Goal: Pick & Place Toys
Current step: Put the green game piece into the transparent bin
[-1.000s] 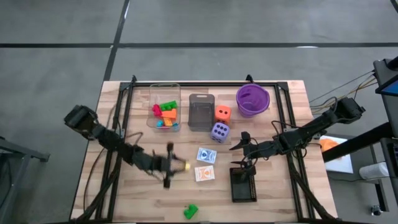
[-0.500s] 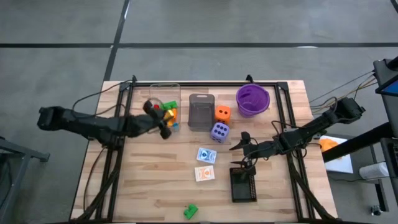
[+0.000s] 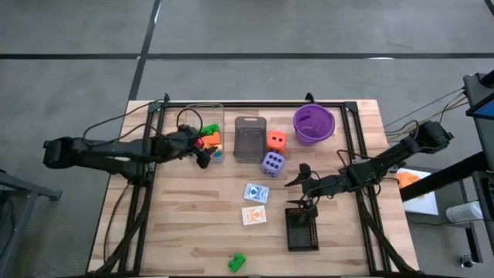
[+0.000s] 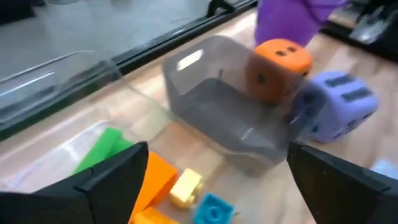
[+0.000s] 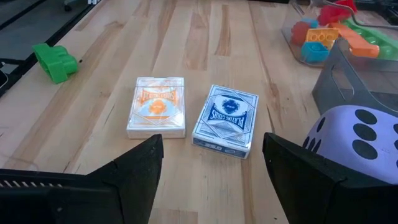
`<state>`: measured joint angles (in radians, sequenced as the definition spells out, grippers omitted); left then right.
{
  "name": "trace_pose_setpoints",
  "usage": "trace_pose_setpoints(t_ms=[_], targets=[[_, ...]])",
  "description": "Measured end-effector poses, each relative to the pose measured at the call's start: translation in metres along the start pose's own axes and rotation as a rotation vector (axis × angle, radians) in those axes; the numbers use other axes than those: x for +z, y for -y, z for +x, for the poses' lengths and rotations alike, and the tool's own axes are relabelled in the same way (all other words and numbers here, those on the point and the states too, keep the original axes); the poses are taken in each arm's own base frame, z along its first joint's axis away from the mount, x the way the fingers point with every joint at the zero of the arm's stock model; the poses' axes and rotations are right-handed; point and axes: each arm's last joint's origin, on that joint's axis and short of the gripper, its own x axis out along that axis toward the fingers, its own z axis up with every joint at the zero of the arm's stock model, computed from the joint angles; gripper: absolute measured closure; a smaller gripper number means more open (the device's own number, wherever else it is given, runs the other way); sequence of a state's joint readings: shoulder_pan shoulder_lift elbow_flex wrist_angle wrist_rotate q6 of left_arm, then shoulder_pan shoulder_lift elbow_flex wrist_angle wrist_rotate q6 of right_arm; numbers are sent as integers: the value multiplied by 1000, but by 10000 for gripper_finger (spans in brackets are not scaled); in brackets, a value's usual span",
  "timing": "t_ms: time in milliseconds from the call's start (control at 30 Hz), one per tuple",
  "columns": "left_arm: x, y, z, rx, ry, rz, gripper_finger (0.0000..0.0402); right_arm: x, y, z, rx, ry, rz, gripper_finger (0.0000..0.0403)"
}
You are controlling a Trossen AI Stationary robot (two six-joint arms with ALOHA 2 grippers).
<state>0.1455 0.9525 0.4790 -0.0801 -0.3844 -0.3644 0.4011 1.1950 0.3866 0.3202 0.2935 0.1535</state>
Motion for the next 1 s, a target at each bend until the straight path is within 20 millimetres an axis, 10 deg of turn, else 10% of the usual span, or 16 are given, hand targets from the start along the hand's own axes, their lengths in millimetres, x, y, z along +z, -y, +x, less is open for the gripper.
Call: trace_pose_setpoints(t_ms=[300,633,1000], targets=[[8,38,-17,-429,-22,-3,48,0,0,0,0,0,0,128],[-48,118,-50,-707,-179,59,114,0,0,0,3,-1,4,128],[-82,224,-51,-781,-365,101,47,-3,0,0,-1,-26,39,128]])
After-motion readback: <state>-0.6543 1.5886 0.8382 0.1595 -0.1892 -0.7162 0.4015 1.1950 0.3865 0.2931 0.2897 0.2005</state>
